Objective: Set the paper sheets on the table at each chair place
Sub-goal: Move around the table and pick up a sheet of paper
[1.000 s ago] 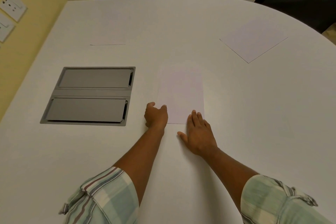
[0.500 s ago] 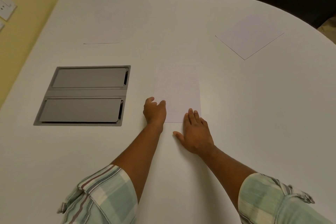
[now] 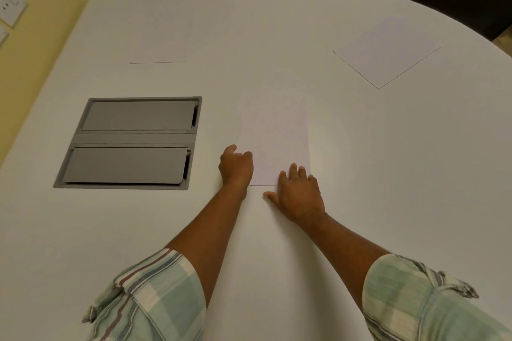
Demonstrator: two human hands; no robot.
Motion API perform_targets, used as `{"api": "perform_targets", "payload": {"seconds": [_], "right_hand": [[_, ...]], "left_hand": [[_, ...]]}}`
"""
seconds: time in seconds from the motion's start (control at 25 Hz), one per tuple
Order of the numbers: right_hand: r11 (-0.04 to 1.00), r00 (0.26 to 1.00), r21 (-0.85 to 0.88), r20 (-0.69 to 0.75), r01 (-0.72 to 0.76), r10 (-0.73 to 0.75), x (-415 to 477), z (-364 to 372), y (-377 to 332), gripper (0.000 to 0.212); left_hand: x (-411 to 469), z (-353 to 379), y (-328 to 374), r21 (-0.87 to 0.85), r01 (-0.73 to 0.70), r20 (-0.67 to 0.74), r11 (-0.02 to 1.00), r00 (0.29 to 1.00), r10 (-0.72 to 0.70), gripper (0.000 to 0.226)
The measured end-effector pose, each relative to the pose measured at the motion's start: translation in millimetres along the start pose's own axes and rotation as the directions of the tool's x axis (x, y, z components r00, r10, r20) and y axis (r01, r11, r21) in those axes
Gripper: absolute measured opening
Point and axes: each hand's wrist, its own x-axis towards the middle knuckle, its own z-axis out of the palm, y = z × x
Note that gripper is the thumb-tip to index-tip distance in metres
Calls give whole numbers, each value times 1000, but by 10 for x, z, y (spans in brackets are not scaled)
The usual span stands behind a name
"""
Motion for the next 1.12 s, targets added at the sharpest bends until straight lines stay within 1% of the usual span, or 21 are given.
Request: {"api": "perform_targets", "payload": {"seconds": [0.04, 0.12, 0.2, 0.24, 0.28, 0.36, 0.4, 0.48, 0.56, 0.64, 0.76, 0.88, 0.92, 1.0, 1.04, 1.12], "right_hand": [[1000, 1000, -21, -20, 0, 0, 4, -21, -3, 84], [999, 992, -29, -122, 18, -22, 29, -88, -51, 73], [996, 969, 13, -233, 90, -84, 93, -132, -155, 67], [988, 961, 61, -249, 141, -122, 134, -137, -223, 69], [975, 959, 121, -237, 187, -155, 175, -131, -298, 75], [942, 961, 227, -183, 247, -208, 248, -95, -437, 90], [932, 961, 251, -156, 261, -227, 275, -72, -496, 95], [935, 965, 241, -108, 259, -240, 321, -26, -596, 98], [949, 975, 225, -72, 220, -209, 356, -3, -670, 92], [956, 979, 212, -77, 202, -190, 375, -13, -706, 76], [946, 968, 227, -149, 230, -200, 373, -56, -706, 45], [913, 968, 348, -197, 215, -153, 348, -115, -663, 29], [888, 969, 412, -213, 205, -125, 335, -135, -655, 29], [828, 976, 539, -210, 157, -49, 314, -199, -648, 44], [797, 975, 589, -220, 131, 2, 305, -234, -635, 46], [756, 956, 644, -280, 119, 89, 280, -299, -596, 40]], "left_hand": [[26, -29, -9, 3, -5, -7, 1000, 1000, 5, 54], [63, -129, -8, 34, -14, -43, 999, 999, 15, 50], [103, -253, -37, 103, -35, -76, 994, 996, 43, 46], [129, -316, -72, 149, -58, -83, 987, 994, 71, 43], [152, -379, -114, 194, -87, -74, 977, 992, 103, 42], [201, -493, -200, 283, -152, -34, 947, 985, 168, 48], [222, -545, -240, 333, -183, -15, 925, 980, 200, 53], [268, -646, -322, 436, -247, 32, 865, 965, 259, 59], [316, -720, -408, 523, -302, 110, 797, 951, 288, 62], [350, -756, -475, 556, -329, 161, 763, 943, 290, 65], [354, -769, -490, 536, -351, 162, 768, 935, 315, 63], [327, -748, -471, 514, -350, 158, 783, 936, 314, 60], [319, -747, -455, 513, -348, 161, 785, 937, 310, 60], [290, -737, -415, 510, -352, 170, 785, 936, 309, 60], [264, -721, -388, 498, -357, 169, 790, 934, 315, 59], [200, -685, -309, 430, -367, 148, 825, 930, 337, 53]]}}
